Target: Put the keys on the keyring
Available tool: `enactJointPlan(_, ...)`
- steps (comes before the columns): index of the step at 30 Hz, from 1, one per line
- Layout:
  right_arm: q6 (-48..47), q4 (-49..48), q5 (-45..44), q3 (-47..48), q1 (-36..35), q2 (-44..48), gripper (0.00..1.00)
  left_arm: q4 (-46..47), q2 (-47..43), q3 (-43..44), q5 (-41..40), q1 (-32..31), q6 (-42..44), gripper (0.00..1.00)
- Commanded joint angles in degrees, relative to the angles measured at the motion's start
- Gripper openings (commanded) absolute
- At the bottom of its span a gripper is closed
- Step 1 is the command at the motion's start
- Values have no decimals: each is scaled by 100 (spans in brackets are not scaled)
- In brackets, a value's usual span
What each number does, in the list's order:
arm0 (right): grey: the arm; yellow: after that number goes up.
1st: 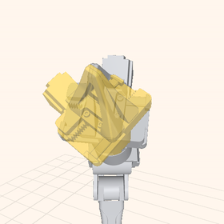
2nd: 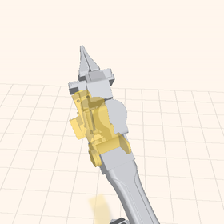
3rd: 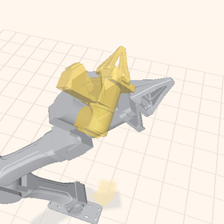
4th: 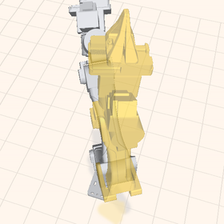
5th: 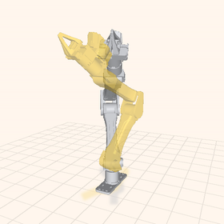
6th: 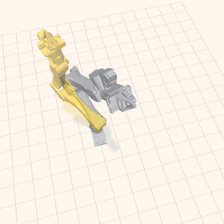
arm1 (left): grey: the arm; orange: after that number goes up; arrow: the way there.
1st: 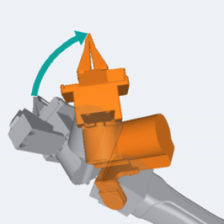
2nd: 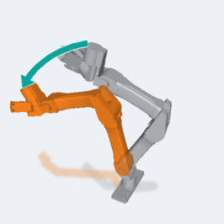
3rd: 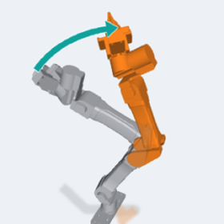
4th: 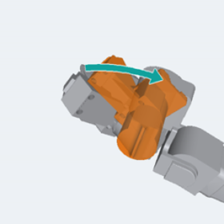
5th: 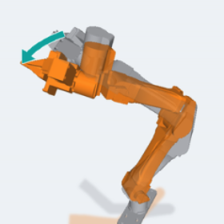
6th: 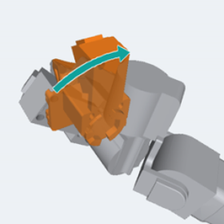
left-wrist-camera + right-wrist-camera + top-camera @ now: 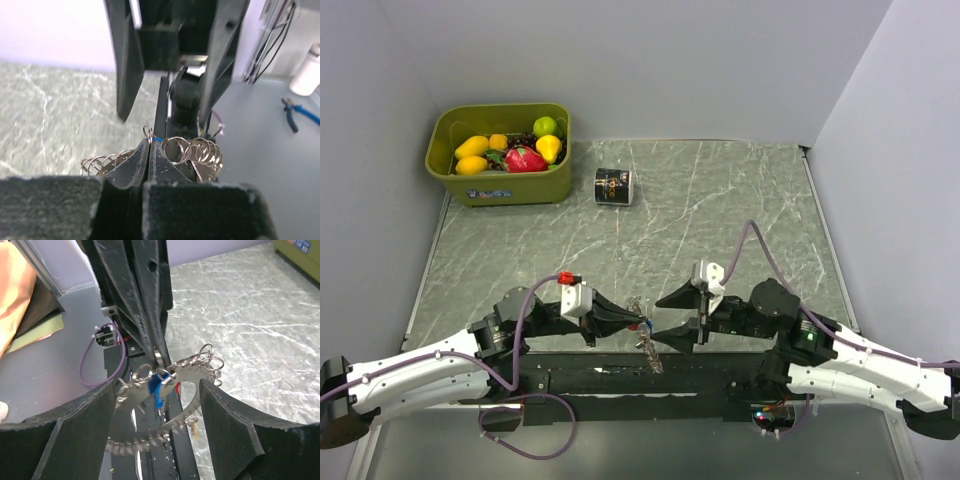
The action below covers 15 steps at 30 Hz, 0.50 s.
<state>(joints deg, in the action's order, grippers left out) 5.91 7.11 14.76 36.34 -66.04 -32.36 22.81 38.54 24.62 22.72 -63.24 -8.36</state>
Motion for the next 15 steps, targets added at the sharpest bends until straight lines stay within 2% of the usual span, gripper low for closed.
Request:
enactJointPlan(1,24,-553,88,14,21,-77,72,1532,-137,-141,338,-21,-289,1)
enactJointPlan(5,33,-685,202,5,21,-86,64,1560,-93,-133,505,-21,-263,1)
enactJointPlan(15,85,-940,150,-74,21,-25,58,1367,-93,-10,681,-21,-184,1)
